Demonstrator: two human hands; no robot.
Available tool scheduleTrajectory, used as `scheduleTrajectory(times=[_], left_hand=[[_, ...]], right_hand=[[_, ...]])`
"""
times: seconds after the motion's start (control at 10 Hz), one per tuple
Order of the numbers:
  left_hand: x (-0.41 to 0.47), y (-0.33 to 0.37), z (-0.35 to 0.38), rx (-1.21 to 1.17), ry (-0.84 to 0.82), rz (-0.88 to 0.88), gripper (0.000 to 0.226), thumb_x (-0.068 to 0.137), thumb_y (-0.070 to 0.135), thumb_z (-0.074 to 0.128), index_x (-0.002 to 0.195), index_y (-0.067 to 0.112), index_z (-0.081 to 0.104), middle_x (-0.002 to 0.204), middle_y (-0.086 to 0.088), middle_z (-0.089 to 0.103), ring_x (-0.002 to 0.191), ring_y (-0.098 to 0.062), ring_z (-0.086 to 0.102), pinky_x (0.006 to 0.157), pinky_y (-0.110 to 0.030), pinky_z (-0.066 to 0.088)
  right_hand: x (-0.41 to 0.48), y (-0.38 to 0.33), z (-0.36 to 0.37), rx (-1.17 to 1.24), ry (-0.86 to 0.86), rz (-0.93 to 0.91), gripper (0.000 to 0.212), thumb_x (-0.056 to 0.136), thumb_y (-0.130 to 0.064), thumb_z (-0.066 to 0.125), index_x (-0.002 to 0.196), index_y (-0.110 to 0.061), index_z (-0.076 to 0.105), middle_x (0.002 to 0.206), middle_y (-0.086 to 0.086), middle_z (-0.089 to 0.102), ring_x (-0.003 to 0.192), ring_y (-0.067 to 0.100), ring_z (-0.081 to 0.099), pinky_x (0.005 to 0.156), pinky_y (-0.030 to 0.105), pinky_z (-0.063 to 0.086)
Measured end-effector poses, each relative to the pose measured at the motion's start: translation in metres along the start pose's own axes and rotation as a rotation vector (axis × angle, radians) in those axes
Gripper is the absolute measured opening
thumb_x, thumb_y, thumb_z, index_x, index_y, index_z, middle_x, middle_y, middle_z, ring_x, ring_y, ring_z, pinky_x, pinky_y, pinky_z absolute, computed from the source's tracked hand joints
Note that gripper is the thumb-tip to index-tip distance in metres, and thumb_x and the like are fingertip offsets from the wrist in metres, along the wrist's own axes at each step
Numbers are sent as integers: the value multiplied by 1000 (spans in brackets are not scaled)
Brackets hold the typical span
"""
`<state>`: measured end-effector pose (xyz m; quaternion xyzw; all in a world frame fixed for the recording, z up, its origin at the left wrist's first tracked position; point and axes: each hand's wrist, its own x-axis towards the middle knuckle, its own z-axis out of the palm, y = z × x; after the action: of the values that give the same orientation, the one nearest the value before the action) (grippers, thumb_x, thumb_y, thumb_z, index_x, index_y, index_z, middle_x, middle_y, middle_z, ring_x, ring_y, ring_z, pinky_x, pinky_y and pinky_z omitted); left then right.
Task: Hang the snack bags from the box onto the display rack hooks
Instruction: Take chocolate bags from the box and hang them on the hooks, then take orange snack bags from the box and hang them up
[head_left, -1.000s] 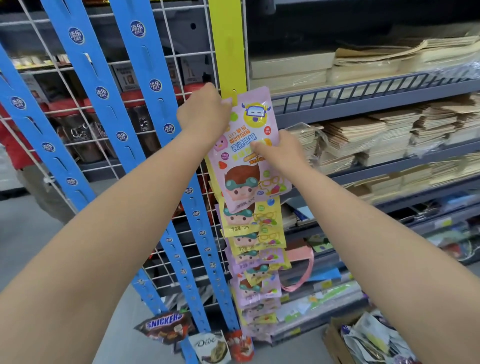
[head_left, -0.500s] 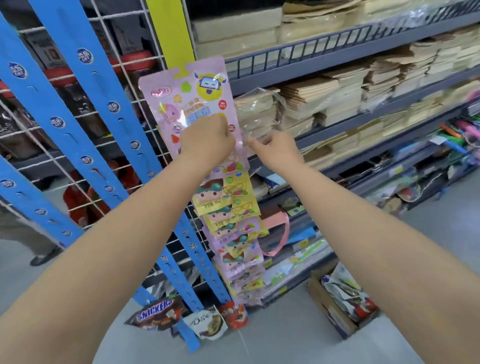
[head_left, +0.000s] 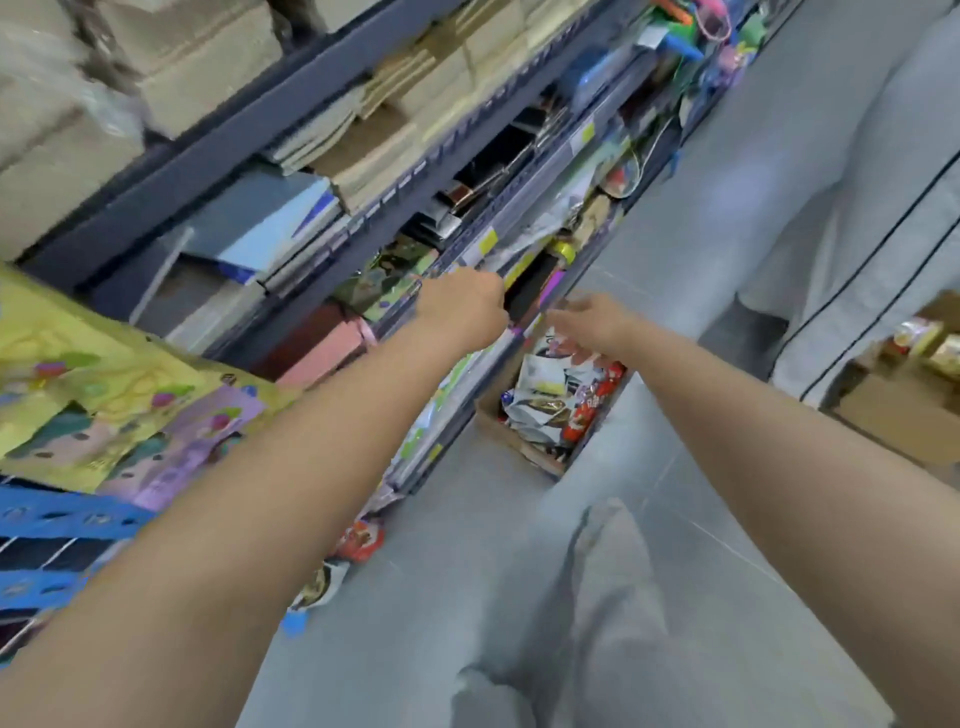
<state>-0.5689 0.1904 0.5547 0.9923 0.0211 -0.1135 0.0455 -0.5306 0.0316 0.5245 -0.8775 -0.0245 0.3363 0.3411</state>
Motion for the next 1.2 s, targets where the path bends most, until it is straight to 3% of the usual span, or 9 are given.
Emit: scheduleTrajectory(times=[0.1, 0.2, 0.3, 0.4, 0.7, 0.8, 0.9, 1.0, 1.2], left_hand=[[68, 31, 33, -38, -58, 5, 13, 90, 15, 46, 93, 16, 59, 85, -5, 50, 72, -24, 47, 59, -31, 33], [133, 50, 69, -106, -134, -57, 19, 93, 16, 42, 102, 12, 58, 94, -9, 56, 77, -28, 53, 59, -32, 38], [190, 55, 119, -219, -203, -173, 27, 94, 20, 42, 114, 11, 57, 120, -16, 58, 109, -35, 56, 82, -40, 45], [232, 53, 169, -277, -293, -261, 27, 92, 17, 44, 115, 9, 57, 123, -18, 57, 114, -35, 54, 91, -42, 45], [329, 22, 329, -329, -502, -292, 30, 94, 8, 44, 121, 0, 53, 130, -23, 52, 118, -37, 50, 91, -36, 42], [353, 22, 380, -355, -544, -272, 26, 92, 11, 47, 117, 10, 54, 128, -18, 55, 116, -32, 52, 76, -24, 37], [371, 20, 446, -374, -600, -249, 42, 85, 18, 60, 126, 10, 51, 139, -14, 43, 119, -33, 49, 90, -29, 45], [378, 30, 486, -459, -623, -307, 48, 78, 25, 70, 123, 21, 54, 144, -6, 32, 120, -25, 49, 100, -33, 45], [378, 77, 541, -838, -927, -278, 77, 76, 12, 75, 142, 16, 36, 139, -3, 46, 129, -17, 43, 102, -23, 37]], right_hand=[[54, 47, -36, 49, 6, 74, 24, 95, -31, 48, 77, -15, 51, 81, 9, 57, 63, 21, 56, 58, 28, 43], [108, 87, -62, 66, -4, 145, 16, 96, -24, 47, 91, -11, 55, 87, 12, 55, 61, 22, 51, 53, 27, 39], [165, 126, -74, 83, -17, 181, 17, 94, -17, 49, 100, -7, 61, 90, 11, 56, 67, 21, 51, 54, 24, 39], [218, 161, -72, 87, -42, 227, 26, 93, -14, 48, 110, 1, 61, 92, 10, 55, 83, 21, 51, 57, 23, 39], [348, 270, -2, 151, -122, 381, 20, 94, -16, 46, 105, -8, 60, 93, 7, 53, 69, 17, 48, 58, 20, 37], [383, 306, 26, 141, -158, 426, 21, 93, -15, 46, 106, -9, 61, 95, 7, 53, 84, 21, 49, 59, 21, 37], [415, 336, 51, 172, -159, 474, 26, 94, -13, 45, 117, -13, 57, 97, 7, 52, 80, 22, 52, 62, 24, 43], [439, 356, 69, 213, -187, 535, 39, 95, -12, 43, 133, -22, 45, 109, 7, 54, 94, 28, 61, 80, 38, 56], [466, 379, 91, 290, -204, 530, 32, 97, -15, 42, 127, -9, 50, 100, 4, 57, 92, 26, 68, 59, 30, 57]])
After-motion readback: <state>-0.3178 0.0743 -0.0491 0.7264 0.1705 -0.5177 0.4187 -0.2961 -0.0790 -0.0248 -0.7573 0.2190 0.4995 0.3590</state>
